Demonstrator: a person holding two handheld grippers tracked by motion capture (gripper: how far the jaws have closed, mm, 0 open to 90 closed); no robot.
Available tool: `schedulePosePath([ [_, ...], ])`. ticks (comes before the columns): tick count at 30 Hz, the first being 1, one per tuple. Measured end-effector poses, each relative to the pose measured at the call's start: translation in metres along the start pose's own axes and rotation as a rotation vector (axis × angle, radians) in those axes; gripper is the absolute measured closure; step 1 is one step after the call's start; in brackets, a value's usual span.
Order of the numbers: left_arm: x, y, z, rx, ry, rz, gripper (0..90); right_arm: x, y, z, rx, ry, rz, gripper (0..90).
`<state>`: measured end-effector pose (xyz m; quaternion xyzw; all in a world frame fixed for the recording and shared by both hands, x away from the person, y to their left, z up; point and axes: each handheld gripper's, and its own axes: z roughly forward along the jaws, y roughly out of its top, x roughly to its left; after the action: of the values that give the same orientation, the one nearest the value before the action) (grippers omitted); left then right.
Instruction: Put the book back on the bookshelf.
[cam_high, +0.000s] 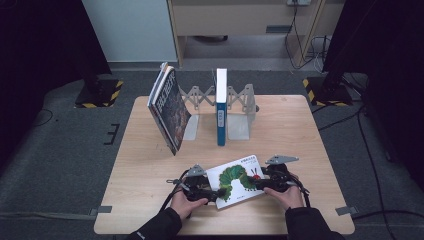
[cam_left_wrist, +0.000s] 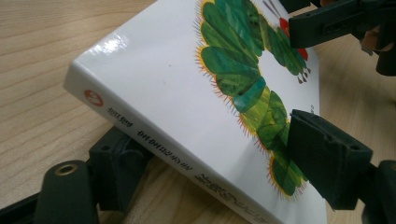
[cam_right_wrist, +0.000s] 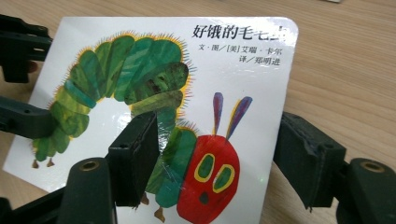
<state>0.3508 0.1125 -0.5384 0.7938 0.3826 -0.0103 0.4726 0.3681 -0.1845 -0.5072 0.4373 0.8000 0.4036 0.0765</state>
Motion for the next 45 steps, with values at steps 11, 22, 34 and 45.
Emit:
schedulePosePath([
  [11, 0.000, 0.000, 0.000, 0.000, 0.006, -0.001, 23.7, -0.002, -0.005, 0.006, 0.043, -0.030, 0.021, 32.7],
  [22, 0.001, 0.005, -0.002, 0.005, 0.012, -0.069, 29.6, -0.002, -0.004, 0.007, 0.026, -0.025, 0.025, 34.0],
  [34, -0.004, 0.014, -0.006, -0.042, -0.010, -0.015, 41.6, -0.003, -0.001, 0.003, -0.014, 0.023, 0.042, 35.6],
  [45, -0.005, 0.029, -0.013, -0.120, 0.007, 0.029, 53.4, -0.004, 0.002, -0.003, -0.091, 0.014, 0.032, 40.1],
])
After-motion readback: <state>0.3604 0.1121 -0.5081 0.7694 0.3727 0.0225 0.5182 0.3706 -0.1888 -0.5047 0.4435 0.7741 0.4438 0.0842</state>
